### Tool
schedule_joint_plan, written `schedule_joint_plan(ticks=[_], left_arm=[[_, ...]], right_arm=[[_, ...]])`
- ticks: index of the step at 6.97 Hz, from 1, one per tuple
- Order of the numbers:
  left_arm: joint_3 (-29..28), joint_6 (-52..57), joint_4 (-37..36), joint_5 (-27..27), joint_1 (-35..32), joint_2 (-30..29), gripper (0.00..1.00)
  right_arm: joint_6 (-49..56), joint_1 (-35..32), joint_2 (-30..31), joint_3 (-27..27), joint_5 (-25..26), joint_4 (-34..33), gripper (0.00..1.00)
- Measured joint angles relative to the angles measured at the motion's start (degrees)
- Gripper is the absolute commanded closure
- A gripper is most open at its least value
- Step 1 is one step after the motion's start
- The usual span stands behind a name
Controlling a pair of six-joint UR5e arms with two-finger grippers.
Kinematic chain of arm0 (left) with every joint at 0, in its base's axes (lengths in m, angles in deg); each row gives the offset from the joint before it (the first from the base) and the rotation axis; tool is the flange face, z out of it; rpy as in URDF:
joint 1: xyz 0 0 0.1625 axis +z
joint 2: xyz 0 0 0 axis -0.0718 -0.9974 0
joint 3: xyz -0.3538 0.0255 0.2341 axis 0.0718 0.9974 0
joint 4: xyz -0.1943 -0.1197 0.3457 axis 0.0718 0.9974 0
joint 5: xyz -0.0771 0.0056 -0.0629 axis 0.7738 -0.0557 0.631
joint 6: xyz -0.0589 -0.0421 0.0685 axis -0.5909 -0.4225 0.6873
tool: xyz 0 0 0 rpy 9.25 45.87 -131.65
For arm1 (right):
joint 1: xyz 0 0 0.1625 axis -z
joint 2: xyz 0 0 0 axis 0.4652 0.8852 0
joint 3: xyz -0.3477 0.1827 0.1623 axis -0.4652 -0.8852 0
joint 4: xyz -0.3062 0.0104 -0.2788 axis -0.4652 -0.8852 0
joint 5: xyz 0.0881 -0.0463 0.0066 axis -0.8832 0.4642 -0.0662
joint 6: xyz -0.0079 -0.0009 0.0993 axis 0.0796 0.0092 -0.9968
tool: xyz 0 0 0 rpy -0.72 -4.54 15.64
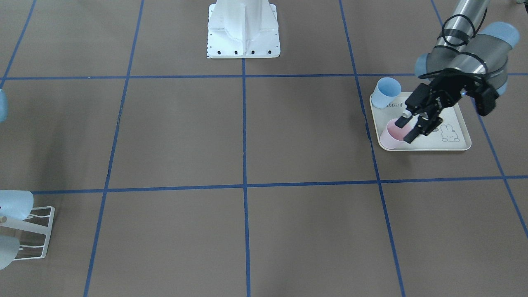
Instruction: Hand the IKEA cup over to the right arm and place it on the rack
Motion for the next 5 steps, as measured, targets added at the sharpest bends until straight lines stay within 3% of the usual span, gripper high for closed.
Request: schedule_joint_plan(ticks=[2,4,5], left_arm=[[1.59,23.55,-14.59,3.83,-8.35,4.23,0.28],[6.74,31.67,-37.11,5.00,-9.85,4.37,0.27],[12.56,32.55,-51.23,7.79,-9.74,4.34,0.20]], right_arm=[[3.79,-1.97,2.06,0.56,-4.80,-0.19,0.00],[4.44,-3.86,4.22,2.95,-8.66,-0.26,0.00],[4.49,-4.84,5.09,3.94,-10.70,-0.26,0.00]])
